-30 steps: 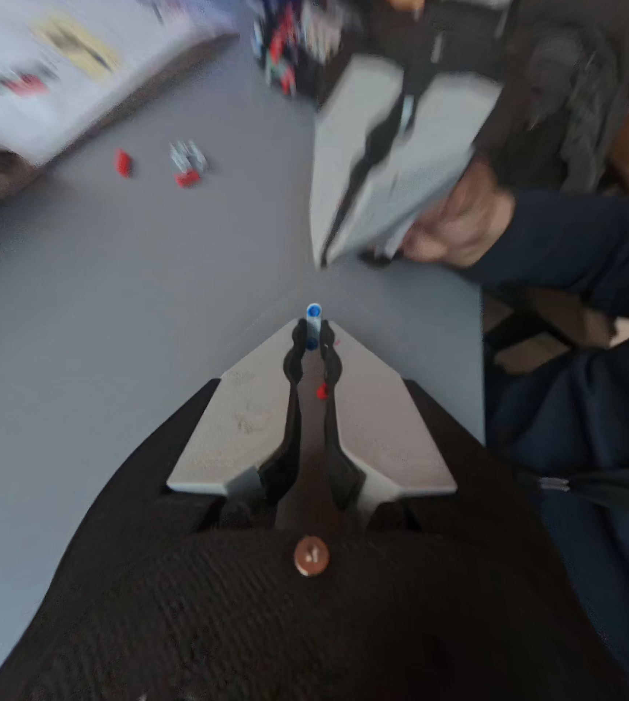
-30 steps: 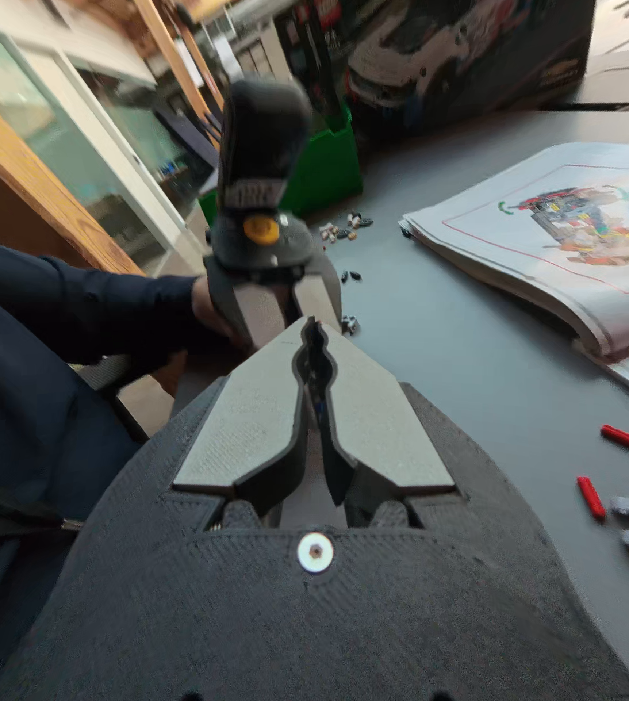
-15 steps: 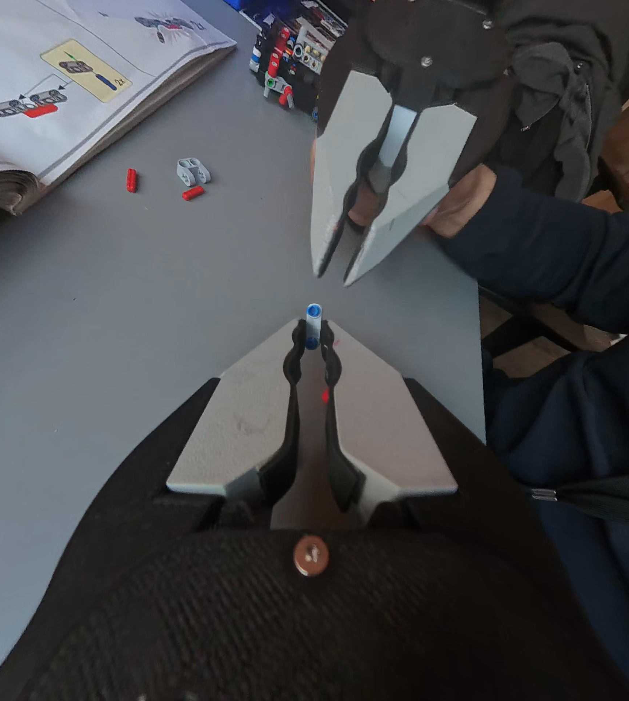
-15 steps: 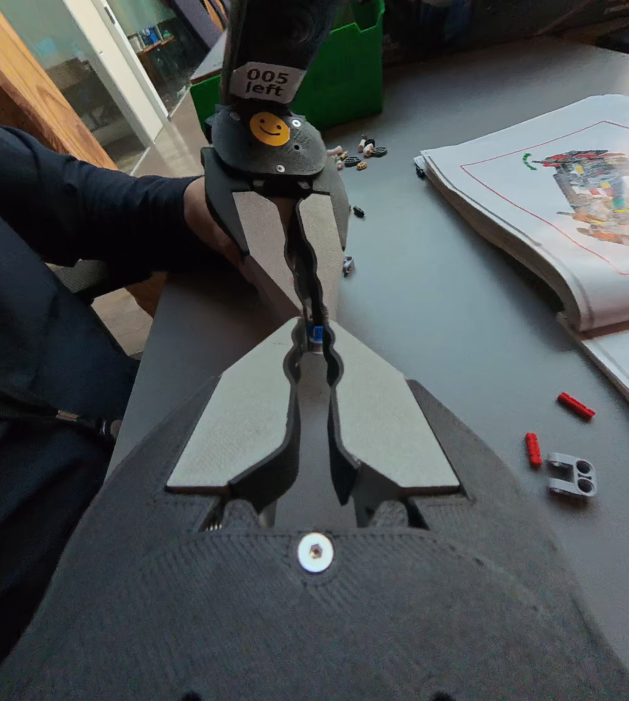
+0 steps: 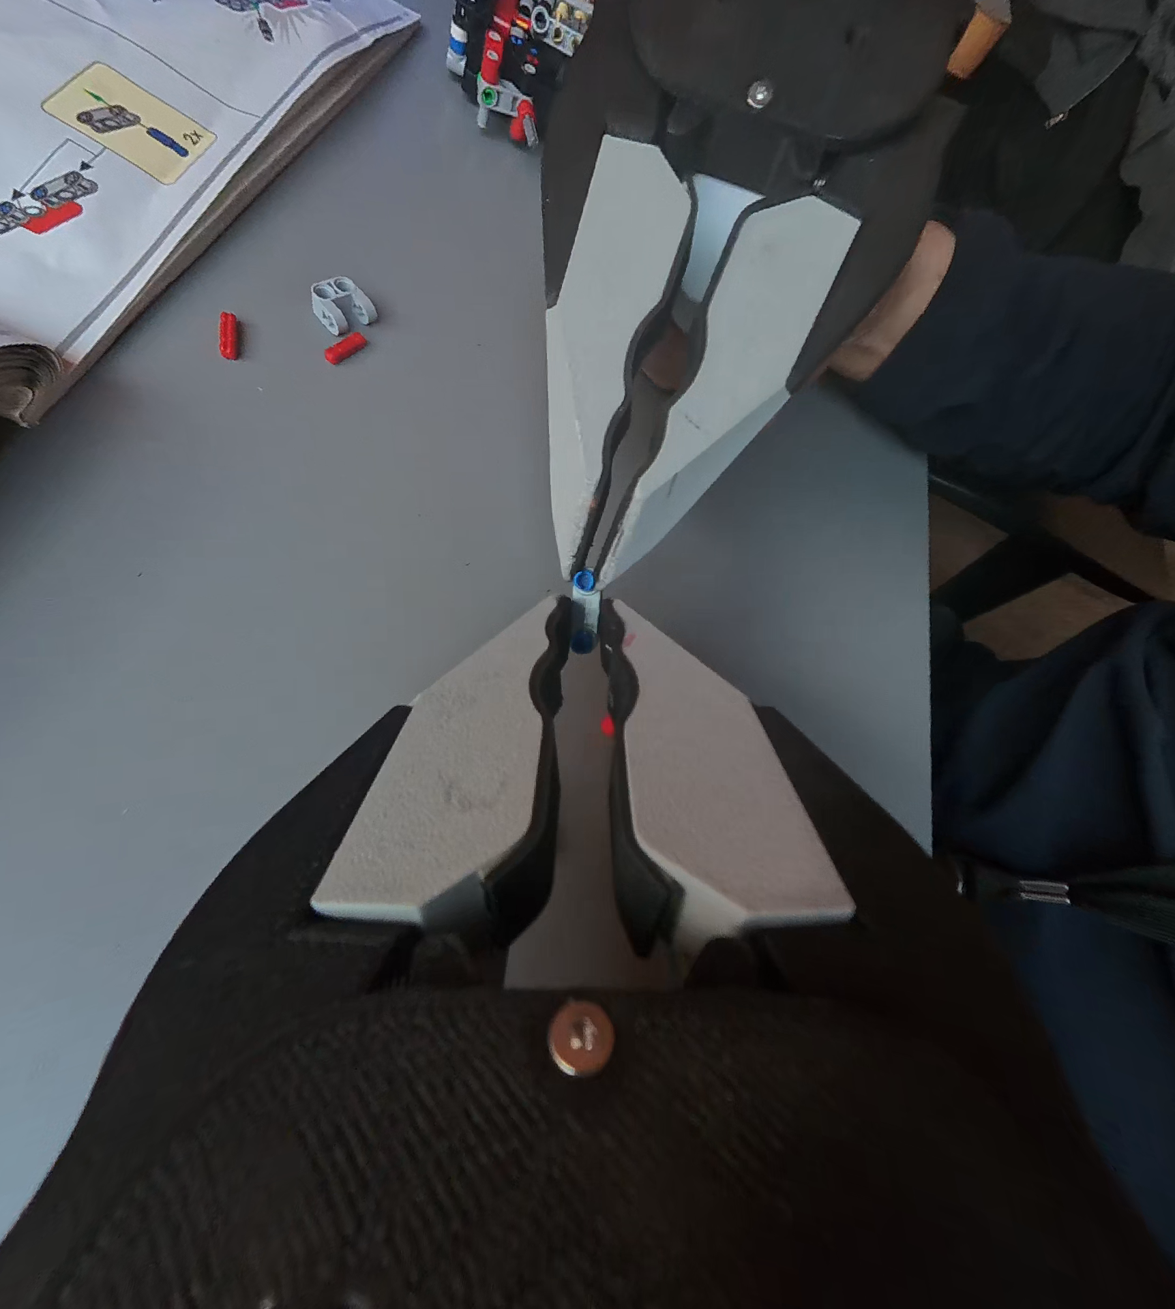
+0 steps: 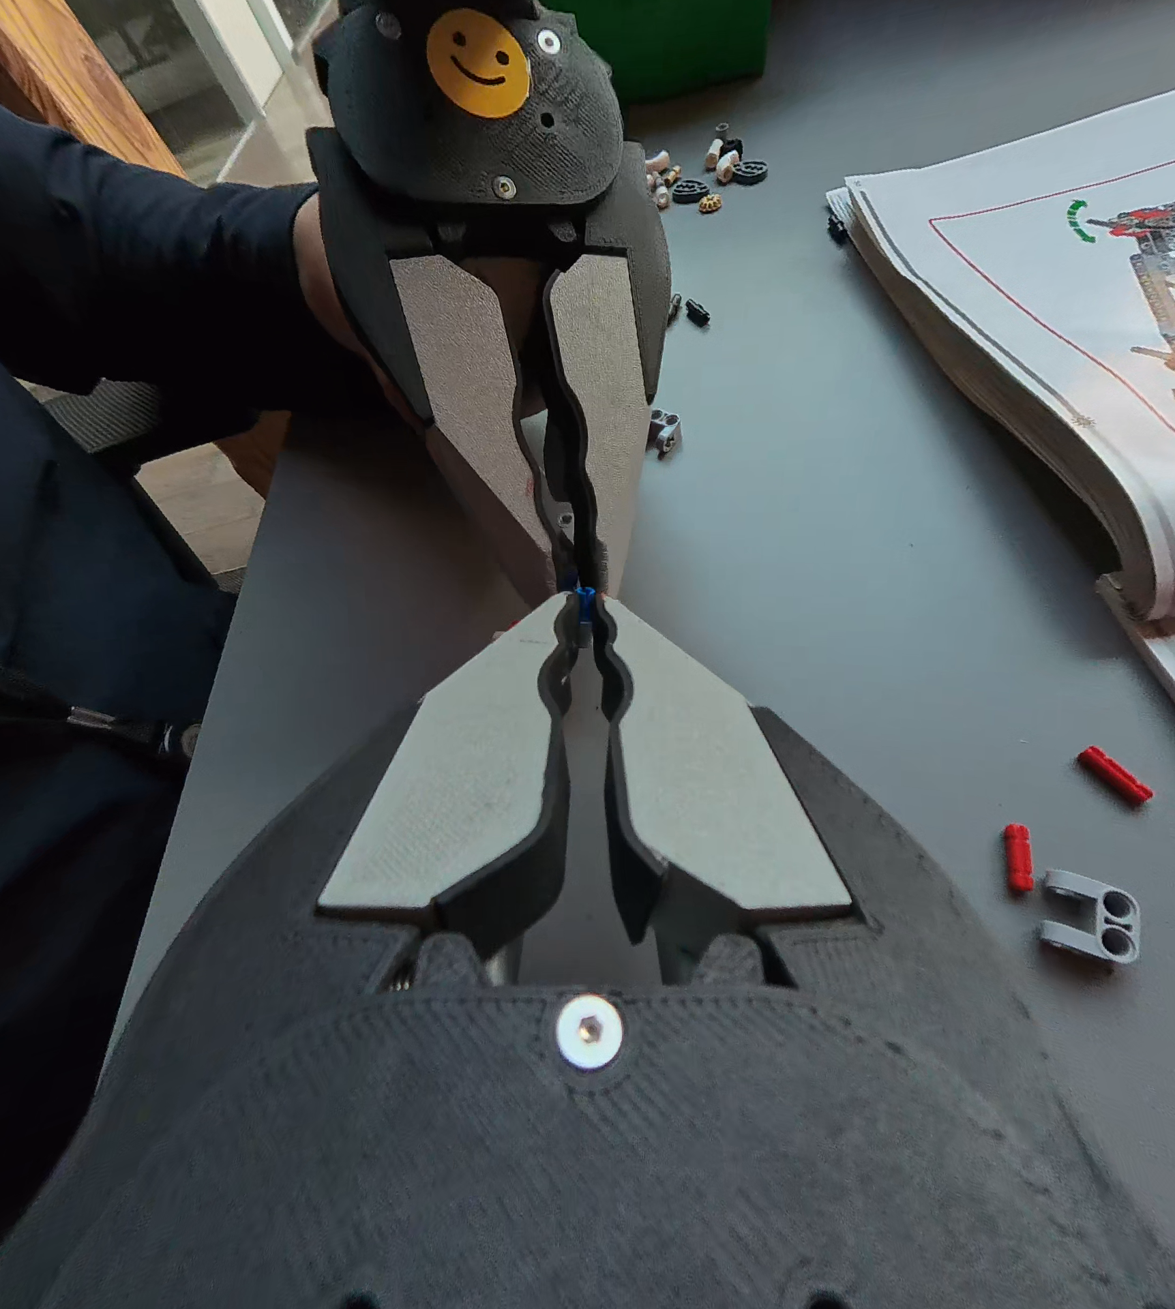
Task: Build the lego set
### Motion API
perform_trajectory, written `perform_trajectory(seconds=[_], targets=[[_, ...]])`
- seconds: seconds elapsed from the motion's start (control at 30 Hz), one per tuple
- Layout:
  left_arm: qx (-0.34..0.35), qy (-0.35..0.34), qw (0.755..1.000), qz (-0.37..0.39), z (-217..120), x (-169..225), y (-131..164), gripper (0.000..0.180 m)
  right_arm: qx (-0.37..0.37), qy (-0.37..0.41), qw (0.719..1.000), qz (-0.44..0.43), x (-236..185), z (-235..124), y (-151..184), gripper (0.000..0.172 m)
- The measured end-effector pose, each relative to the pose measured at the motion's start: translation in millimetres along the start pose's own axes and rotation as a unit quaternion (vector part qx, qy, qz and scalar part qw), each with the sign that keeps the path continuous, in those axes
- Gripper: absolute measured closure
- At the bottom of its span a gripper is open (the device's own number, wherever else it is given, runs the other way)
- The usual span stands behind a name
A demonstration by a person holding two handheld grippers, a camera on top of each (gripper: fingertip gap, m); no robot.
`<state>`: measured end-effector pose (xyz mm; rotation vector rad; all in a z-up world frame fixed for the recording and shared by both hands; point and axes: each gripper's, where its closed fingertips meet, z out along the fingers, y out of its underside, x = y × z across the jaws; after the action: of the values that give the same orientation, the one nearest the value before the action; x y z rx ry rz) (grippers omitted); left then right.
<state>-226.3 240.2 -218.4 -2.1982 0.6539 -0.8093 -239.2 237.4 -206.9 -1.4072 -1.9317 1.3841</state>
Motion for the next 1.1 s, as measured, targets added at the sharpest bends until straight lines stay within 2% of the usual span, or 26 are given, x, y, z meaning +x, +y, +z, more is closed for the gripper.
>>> perform_trajectory(seconds=[0.07, 0.3, 0.47, 0.57, 0.8, 1.1], targets=[[-0.005, -0.001, 1.000, 0.004, -1, 1, -1, 0.175, -0.004, -0.001, 1.000, -0.008, -1, 0, 0, 0.168], [0.000, -0.003, 1.000, -0.004, 0, -2, 0, 0.175, -0.012, 0.010, 1.000, -0.004, 2, 4, 1, 0.171], [0.051, 0.025, 0.998, -0.041, -1, -3, -10, 0.176, 0.017, 0.001, 0.999, 0.046, 7, 1, -7, 0.171], [0.039, 0.006, 0.998, -0.050, 2, -14, -8, 0.176, 0.003, 0.019, 0.998, 0.065, 17, 4, -5, 0.171], [0.074, 0.033, 0.992, -0.093, -7, -22, -14, 0.175, 0.033, 0.013, 0.995, 0.094, 26, 8, -17, 0.171], [0.100, 0.040, 0.988, -0.109, -12, -29, -21, 0.175, 0.067, 0.012, 0.989, 0.131, 34, 8, -26, 0.172]])
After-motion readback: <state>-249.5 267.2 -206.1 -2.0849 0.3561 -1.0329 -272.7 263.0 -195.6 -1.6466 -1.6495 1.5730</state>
